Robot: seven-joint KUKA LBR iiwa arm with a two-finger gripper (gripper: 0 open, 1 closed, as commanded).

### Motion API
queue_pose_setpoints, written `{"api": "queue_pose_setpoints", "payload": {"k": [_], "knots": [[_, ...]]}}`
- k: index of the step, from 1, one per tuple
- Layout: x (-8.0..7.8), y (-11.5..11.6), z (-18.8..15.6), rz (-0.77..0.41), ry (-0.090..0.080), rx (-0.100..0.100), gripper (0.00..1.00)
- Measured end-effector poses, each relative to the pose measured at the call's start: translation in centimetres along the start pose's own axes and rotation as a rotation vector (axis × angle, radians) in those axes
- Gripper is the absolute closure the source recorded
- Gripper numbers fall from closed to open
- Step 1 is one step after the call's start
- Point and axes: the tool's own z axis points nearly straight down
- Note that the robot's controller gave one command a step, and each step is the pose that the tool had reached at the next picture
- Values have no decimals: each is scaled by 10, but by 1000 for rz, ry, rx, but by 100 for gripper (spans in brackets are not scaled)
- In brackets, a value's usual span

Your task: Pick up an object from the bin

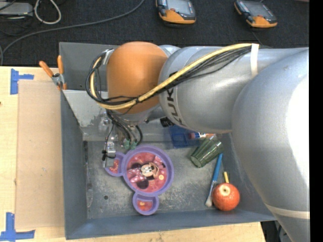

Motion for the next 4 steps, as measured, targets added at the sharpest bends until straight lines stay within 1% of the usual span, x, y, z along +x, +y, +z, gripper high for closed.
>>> {"api": "queue_pose_setpoints", "payload": {"k": [1,2,3,4], "knots": [[-2,-2,-5,6,-7,-1,0],[1,-69,78,7,-6,-2,0],[11,-91,82,-56,-8,-3,0],[15,-81,82,-36,0,0,0]]}}
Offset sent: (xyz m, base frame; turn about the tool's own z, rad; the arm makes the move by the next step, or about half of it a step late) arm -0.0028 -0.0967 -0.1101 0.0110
